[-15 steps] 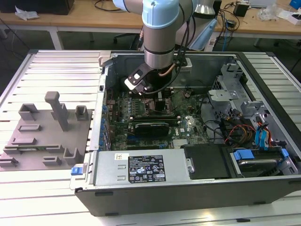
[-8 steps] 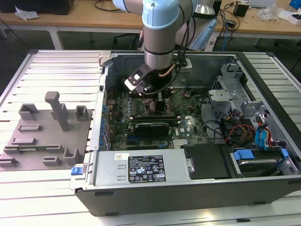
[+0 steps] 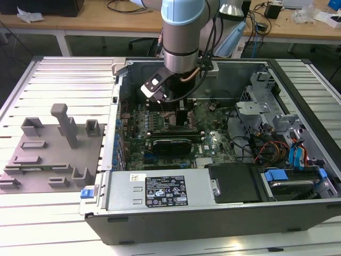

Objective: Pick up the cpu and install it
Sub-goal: 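Place the cpu into insertion slot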

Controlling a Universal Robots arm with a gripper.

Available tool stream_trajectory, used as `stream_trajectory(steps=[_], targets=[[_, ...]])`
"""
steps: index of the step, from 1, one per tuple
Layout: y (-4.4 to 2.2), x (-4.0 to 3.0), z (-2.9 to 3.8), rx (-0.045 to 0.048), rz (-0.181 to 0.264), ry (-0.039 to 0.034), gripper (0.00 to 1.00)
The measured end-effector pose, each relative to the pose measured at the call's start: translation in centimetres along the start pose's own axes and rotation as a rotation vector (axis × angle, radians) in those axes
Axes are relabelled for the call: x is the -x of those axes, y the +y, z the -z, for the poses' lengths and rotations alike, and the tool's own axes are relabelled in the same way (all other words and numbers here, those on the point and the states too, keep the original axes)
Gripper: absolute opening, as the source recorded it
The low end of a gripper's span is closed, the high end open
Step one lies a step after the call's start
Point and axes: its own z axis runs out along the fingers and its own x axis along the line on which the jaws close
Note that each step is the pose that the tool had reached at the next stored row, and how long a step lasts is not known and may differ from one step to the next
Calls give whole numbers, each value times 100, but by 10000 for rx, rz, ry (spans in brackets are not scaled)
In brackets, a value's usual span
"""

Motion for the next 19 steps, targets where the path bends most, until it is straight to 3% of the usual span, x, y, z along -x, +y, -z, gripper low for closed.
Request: stream_trajectory(steps=[8,16,19], targets=[[0,0,4,1,0,0,60],[0,0,6,0,0,0,11],[0,0,6,0,0,1,11]])
